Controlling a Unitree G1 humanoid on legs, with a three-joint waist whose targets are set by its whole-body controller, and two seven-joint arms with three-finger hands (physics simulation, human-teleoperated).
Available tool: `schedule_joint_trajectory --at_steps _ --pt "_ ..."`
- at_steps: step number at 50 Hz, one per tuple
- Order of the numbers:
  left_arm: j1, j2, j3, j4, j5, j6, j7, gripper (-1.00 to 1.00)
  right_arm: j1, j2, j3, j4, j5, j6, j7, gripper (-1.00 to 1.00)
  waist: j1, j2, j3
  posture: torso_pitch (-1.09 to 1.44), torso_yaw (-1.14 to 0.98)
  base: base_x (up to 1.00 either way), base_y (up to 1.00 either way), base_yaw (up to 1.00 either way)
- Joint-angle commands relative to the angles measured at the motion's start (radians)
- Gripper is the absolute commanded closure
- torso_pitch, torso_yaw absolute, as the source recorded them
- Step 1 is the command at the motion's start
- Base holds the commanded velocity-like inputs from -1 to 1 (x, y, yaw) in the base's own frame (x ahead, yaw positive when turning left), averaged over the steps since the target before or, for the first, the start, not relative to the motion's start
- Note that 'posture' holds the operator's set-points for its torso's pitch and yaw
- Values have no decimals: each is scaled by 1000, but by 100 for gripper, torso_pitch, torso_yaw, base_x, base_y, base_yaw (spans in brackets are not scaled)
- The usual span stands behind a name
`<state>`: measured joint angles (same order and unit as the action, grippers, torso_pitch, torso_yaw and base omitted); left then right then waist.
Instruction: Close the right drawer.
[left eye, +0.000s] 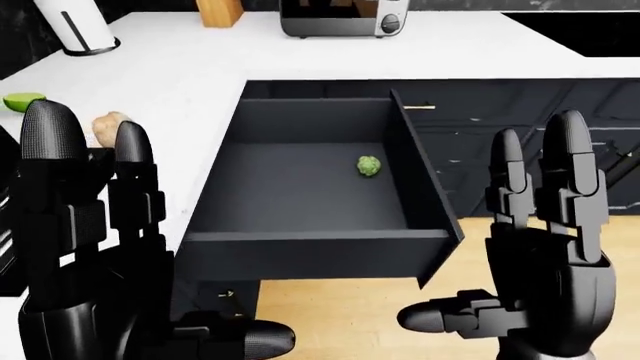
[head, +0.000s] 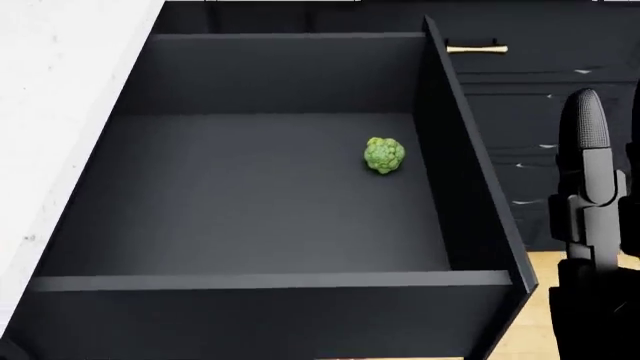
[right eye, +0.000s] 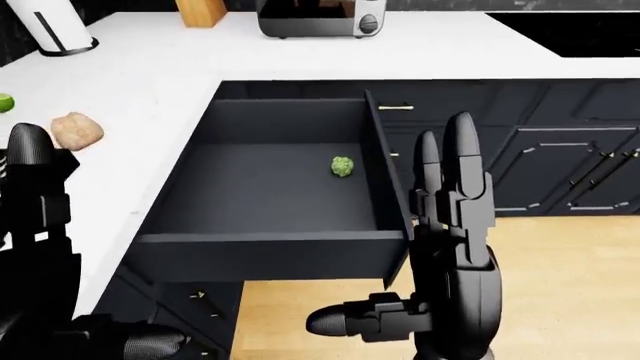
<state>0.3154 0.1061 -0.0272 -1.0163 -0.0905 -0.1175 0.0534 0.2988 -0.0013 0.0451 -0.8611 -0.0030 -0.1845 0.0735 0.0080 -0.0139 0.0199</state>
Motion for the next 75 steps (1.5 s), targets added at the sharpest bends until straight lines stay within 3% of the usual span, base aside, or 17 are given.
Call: schedule_joint_trajectory --at_steps 1,21,31,41,46,53,60,68,69,75 --pt "-6 2 3 -31 0 -19 0 -100 -9 -1 -1 -36 4 -21 -2 -100 0 2 -9 0 0 0 0 0" --pt "-5 12 3 -31 -8 -20 6 -100 -28 13 -36 -28 -1 -8 -26 -100 -3 13 -24 0 0 0 0 0" --pt "-9 16 4 -31 -14 -14 10 -100 -71 17 -89 -74 38 94 -27 -100 -3 14 -28 0 0 0 0 0" --pt "-10 3 8 -31 -10 -9 -3 -100 -149 5 -241 -166 126 248 3 -100 -2 11 -26 0 0 0 0 0" --pt "-7 -6 0 -31 0 -10 -9 -100 -200 -66 -373 -186 232 319 -27 -100 -2 7 -24 0 0 0 0 0" --pt "-7 -9 1 -31 2 -11 -11 -100 -218 -175 -469 -186 337 345 -93 -100 -1 0 -16 0 0 0 0 0" --pt "-7 -13 -2 -31 5 -10 -13 -100 -294 -165 -591 -176 354 423 -38 -100 -2 -3 -9 0 0 0 0 0" --pt "-2 -10 0 -31 2 -15 -12 -100 -327 -201 -656 43 317 303 17 -100 -4 -5 -4 0 0 0 0 0" --pt "-4 -10 1 -31 -1 -11 -11 -100 -347 -218 -694 90 383 318 -2 -100 -4 -6 -5 0 0 0 0 0" --pt "-6 -7 3 -31 -3 -8 -9 -100 -378 -265 -665 546 345 54 19 -100 -7 -8 -4 0 0 0 0 0"
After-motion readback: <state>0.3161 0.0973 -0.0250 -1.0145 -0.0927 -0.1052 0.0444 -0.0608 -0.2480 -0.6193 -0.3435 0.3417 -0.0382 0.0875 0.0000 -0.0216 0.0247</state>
